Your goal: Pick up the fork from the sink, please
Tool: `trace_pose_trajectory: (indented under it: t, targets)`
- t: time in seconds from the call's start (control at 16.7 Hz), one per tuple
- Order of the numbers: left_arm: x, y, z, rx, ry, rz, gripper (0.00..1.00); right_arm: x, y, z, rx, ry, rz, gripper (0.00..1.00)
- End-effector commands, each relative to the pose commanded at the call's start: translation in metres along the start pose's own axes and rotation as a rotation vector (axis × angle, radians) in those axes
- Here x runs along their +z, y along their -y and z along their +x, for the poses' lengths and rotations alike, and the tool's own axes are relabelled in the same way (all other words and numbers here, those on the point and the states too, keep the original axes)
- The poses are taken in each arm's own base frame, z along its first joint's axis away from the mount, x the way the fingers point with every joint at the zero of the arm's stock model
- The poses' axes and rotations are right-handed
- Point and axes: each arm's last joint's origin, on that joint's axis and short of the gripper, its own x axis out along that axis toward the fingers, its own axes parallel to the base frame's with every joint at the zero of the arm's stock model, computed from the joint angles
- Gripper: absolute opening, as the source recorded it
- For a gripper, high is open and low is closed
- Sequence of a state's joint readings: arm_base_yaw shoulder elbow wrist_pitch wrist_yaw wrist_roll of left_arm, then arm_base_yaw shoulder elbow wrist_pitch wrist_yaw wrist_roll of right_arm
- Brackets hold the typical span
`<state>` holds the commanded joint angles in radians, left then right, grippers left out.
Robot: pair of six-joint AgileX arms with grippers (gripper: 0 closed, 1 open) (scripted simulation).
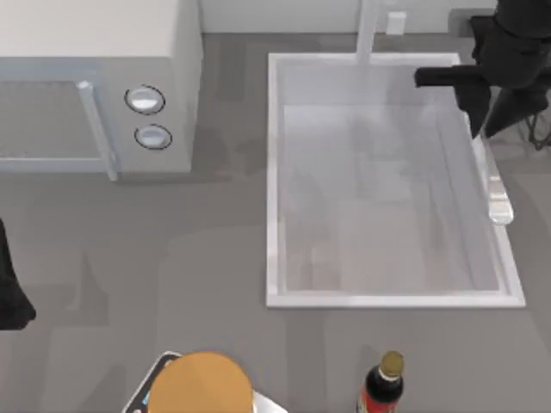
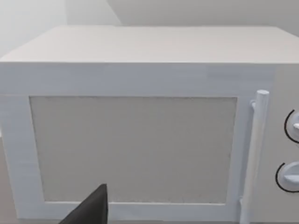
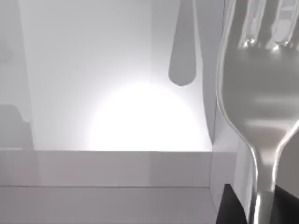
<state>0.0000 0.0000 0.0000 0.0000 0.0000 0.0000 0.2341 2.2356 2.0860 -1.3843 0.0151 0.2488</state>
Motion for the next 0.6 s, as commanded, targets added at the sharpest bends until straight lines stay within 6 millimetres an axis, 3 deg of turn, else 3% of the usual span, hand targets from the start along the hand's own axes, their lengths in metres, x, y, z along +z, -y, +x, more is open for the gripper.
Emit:
trace_pose_trajectory:
  t: [0.3, 0.48, 0.6]
  targets:
    - [0.0, 0.0, 0.0, 0.0, 0.0, 0.0, 1.0, -0.067, 0.082, -0.03, -0.003, -0.041, 0.003, 0.0]
    - [0.0, 0.0, 0.0, 0.0, 0.0, 0.0, 1.0, -0.1, 0.111, -0.04, 0.001, -0.039, 0.005, 0.0]
    - [0.0, 0.0, 0.0, 0.0, 0.0, 0.0, 1.0, -0.111, 0.12, -0.042, 0.002, -0.039, 0.005, 0.0]
